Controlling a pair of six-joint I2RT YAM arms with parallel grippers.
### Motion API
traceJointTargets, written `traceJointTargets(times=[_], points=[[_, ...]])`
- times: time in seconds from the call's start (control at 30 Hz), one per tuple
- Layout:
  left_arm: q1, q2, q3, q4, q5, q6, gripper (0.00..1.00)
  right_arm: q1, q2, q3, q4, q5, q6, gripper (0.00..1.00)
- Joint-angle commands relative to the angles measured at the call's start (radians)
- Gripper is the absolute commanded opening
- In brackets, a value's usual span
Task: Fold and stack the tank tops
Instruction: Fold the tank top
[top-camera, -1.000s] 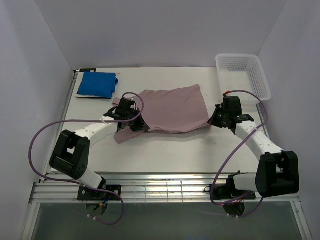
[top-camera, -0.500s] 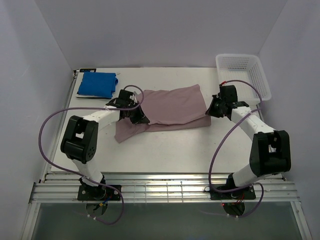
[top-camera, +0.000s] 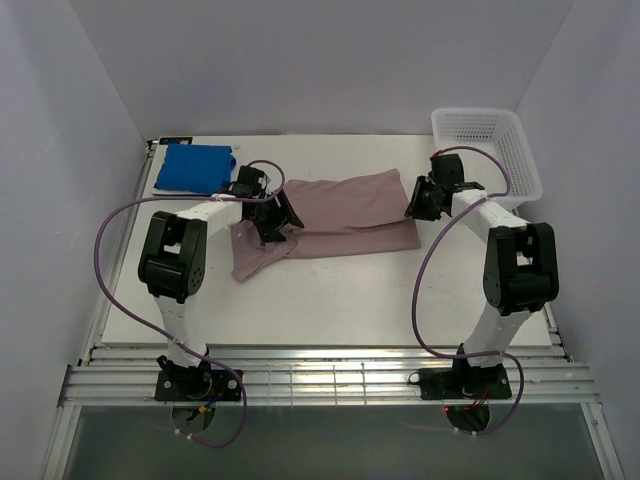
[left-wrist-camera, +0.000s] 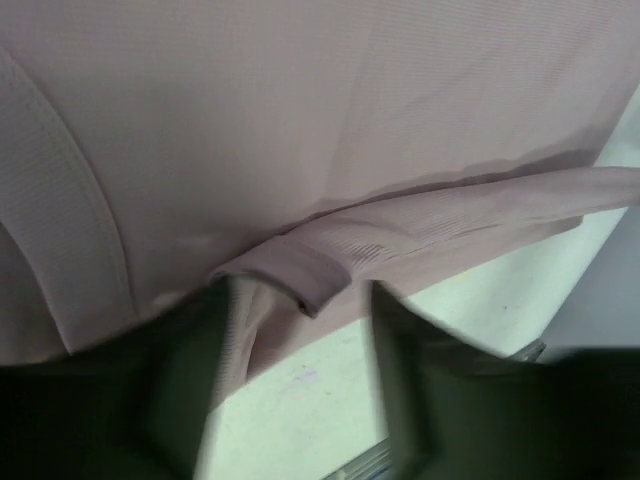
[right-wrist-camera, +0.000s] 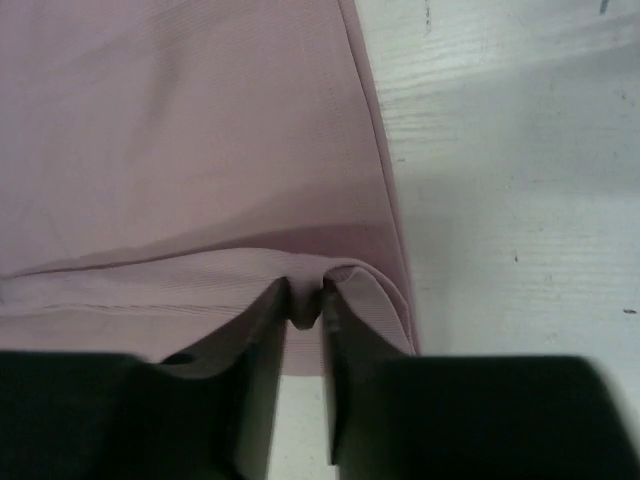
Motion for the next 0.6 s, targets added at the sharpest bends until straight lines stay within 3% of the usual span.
traceJointTargets(times=[0.0, 0.03, 0.1, 0.2, 0.37, 0.43, 0.47, 0.57], points=[[0.012, 0.001, 0.080, -0.049, -0.026, 0.021, 0.80, -0.007, 0.042, 0.110, -0.018, -0.024, -0.049, 0.35], [0.011, -0.003, 0.106, -0.054, -0.029, 0.036, 0.97, -0.007, 0.050, 0.128, -0.024, -0.039, -0.069, 0.44], [0.011, -0.017, 0.115, -0.059, -0.031, 0.045, 0.98, -0.007, 0.062, 0.168, -0.044, -0.087, -0.088, 0.59], [0.011, -0.066, 0.111, -0.068, -0.025, 0.059, 0.98, -0.003, 0.033, 0.152, -0.025, -0.158, -0.102, 0.72], [0.011, -0.237, 0.002, -0.094, -0.088, 0.067, 0.98, 0.049, -0.079, 0.075, 0.005, -0.190, -0.126, 0.81], [0.011, -0.301, -0.046, -0.133, -0.164, 0.062, 0.98, 0.080, -0.124, 0.022, 0.022, -0.194, -0.132, 0.99], [0.011, -0.333, -0.098, -0.154, -0.195, 0.056, 0.98, 0.089, -0.137, 0.003, 0.025, -0.202, -0.134, 0.90], [0.011, -0.466, -0.184, -0.244, -0.328, 0.006, 0.98, 0.117, -0.166, -0.051, 0.028, -0.208, -0.142, 0.90]])
